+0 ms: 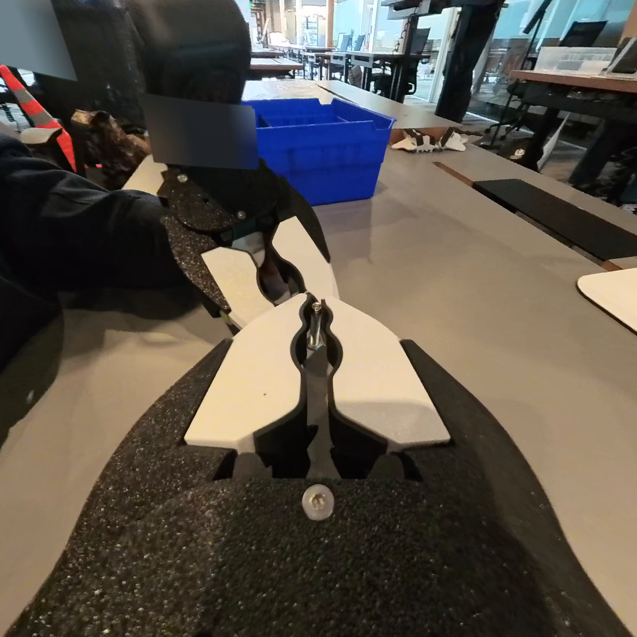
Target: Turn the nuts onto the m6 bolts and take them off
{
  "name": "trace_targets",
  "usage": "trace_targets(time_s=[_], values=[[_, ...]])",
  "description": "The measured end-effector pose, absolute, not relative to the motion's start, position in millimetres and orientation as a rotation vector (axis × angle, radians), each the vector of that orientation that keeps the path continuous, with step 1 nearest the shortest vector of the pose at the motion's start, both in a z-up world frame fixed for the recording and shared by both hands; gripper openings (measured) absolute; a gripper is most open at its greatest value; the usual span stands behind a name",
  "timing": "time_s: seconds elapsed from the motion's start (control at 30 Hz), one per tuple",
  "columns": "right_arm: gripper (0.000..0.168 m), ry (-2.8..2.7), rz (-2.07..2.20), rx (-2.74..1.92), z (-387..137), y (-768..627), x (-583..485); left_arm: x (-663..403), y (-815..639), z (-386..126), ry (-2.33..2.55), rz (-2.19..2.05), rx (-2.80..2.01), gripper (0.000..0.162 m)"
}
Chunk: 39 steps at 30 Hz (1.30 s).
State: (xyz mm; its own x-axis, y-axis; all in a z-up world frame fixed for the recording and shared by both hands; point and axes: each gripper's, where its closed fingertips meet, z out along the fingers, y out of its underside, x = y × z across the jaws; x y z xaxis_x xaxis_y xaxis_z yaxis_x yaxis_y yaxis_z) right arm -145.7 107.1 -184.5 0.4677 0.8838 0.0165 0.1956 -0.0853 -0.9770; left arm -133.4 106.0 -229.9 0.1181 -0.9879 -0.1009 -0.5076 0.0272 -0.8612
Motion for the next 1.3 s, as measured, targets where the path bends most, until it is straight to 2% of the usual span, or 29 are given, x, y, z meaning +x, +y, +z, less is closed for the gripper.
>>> trace_targets(time_s=[0.63, 1.1, 1.2, 1.3], values=[[0.005, -1.033, 0.82, -1.533, -179.4, 93.3, -149.3, -133.0, 92.0, -228.0, 1.577, -0.843, -1.534, 0.011], [0.005, -1.038, 0.809, -1.523, -180.0, 93.1, -150.0, -132.5, 91.7, -229.5, 1.587, -0.85, -1.544, 0.01], [0.019, -0.982, 0.776, -1.513, -173.8, 98.5, -142.1, -133.4, 101.8, -226.6, 1.507, -0.846, -1.591, 0.01], [0.021, -0.964, 0.662, -1.592, -180.6, 106.6, -115.4, -135.5, 112.5, -222.4, 1.416, -0.851, -1.63, 0.01]])
